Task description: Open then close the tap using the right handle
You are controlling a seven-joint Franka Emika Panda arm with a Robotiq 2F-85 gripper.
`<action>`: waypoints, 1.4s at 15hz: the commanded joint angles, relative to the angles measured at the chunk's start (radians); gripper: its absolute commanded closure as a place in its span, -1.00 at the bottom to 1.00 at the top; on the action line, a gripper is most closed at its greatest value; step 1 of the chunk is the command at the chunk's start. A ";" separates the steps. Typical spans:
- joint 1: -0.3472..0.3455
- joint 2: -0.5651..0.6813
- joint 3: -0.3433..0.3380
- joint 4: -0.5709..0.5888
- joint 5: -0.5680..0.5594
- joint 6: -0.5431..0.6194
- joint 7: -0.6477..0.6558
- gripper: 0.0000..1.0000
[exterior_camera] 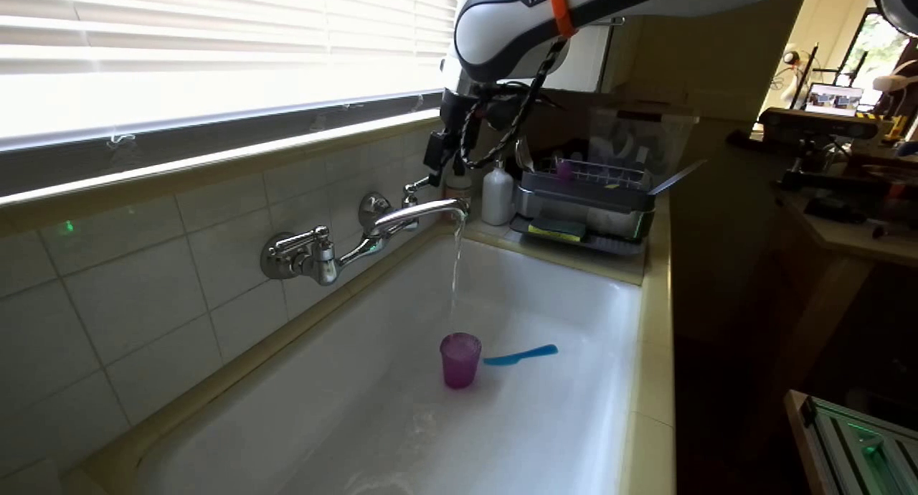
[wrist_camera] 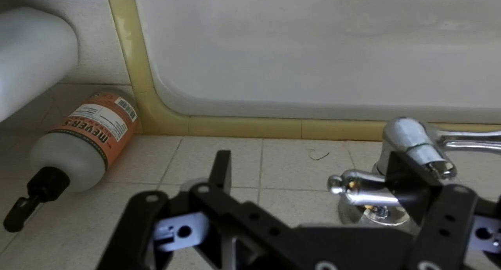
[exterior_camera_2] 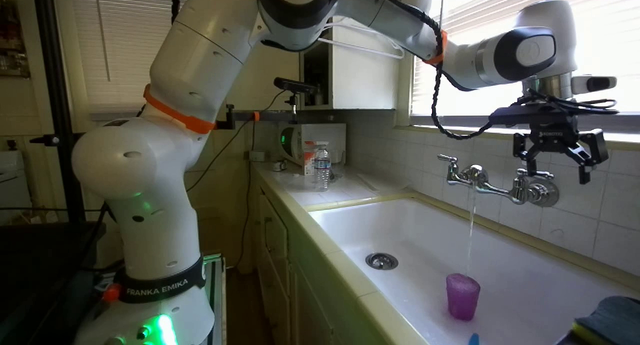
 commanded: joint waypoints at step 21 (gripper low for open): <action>-0.008 0.056 -0.007 0.041 0.036 0.074 0.110 -1.00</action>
